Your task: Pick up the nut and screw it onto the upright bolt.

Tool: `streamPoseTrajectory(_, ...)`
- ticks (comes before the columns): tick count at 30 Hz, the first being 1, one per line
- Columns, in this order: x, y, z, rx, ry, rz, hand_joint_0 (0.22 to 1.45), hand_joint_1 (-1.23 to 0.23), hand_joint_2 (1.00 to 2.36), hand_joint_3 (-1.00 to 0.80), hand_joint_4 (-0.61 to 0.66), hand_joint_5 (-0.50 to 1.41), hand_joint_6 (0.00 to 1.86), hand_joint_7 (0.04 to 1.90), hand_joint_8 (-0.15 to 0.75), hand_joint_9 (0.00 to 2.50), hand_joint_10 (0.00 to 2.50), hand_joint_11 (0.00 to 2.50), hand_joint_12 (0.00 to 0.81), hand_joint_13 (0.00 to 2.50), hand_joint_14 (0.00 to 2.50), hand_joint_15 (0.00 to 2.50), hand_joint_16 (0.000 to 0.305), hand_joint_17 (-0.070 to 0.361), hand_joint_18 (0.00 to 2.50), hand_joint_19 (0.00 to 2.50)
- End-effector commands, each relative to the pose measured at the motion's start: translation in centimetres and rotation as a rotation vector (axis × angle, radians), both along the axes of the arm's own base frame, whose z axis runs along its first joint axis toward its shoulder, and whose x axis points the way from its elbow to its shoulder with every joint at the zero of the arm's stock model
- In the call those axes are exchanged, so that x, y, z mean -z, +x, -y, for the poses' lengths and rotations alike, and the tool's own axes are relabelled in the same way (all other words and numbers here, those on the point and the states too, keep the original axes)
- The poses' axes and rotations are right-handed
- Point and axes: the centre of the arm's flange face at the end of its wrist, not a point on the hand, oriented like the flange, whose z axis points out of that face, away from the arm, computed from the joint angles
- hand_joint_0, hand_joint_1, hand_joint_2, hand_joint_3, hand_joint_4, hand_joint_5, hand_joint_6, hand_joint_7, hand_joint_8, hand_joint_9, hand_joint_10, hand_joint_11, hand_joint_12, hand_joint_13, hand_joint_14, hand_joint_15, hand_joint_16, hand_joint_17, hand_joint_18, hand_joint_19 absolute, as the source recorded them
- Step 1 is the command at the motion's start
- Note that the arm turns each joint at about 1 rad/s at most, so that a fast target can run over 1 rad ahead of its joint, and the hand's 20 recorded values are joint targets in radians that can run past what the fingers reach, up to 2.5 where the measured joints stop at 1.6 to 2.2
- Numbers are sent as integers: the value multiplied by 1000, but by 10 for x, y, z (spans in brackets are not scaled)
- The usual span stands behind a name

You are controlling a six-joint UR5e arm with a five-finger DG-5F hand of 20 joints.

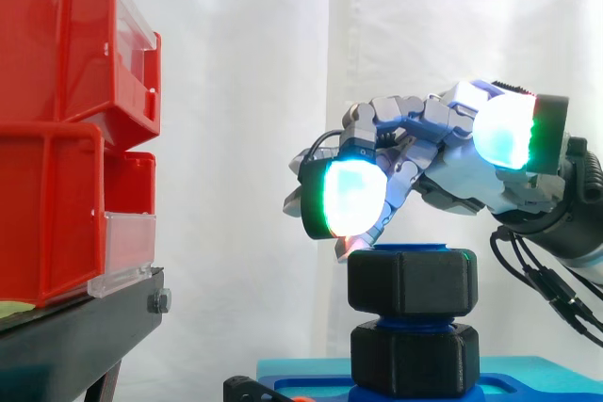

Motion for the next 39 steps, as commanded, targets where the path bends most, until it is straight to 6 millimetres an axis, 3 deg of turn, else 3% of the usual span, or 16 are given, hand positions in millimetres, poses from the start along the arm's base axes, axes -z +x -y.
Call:
streamPoseTrajectory(1,-4,0,0,-7,-6,-3,489,-212,1000,-500,304,-69,505,1074,293,1085,0,14,260,669,0,0,22,50,345,0)
streamPoseTrajectory(15,-17,-5,-5,-15,-19,-29,485,-221,1000,-500,302,-84,505,1041,286,1044,0,0,271,638,0,0,24,53,311,0)
streamPoseTrajectory(22,-10,-7,-9,-10,-27,-76,486,-222,1000,-500,304,-85,505,1036,286,1039,1,0,274,632,0,0,24,55,298,0)
streamPoseTrajectory(26,-11,-6,-9,-9,-26,-76,482,-219,1000,-500,299,-99,504,932,278,1009,0,0,277,600,0,0,26,60,259,0)
streamPoseTrajectory(31,-9,-4,-16,1,-11,-84,471,-209,1000,-500,244,-140,503,771,249,758,0,0,315,414,0,0,32,73,57,0)
streamPoseTrajectory(39,-11,-2,-20,1,-2,-72,464,-198,1000,-500,218,-161,502,729,253,627,0,0,338,330,0,0,36,82,0,0)
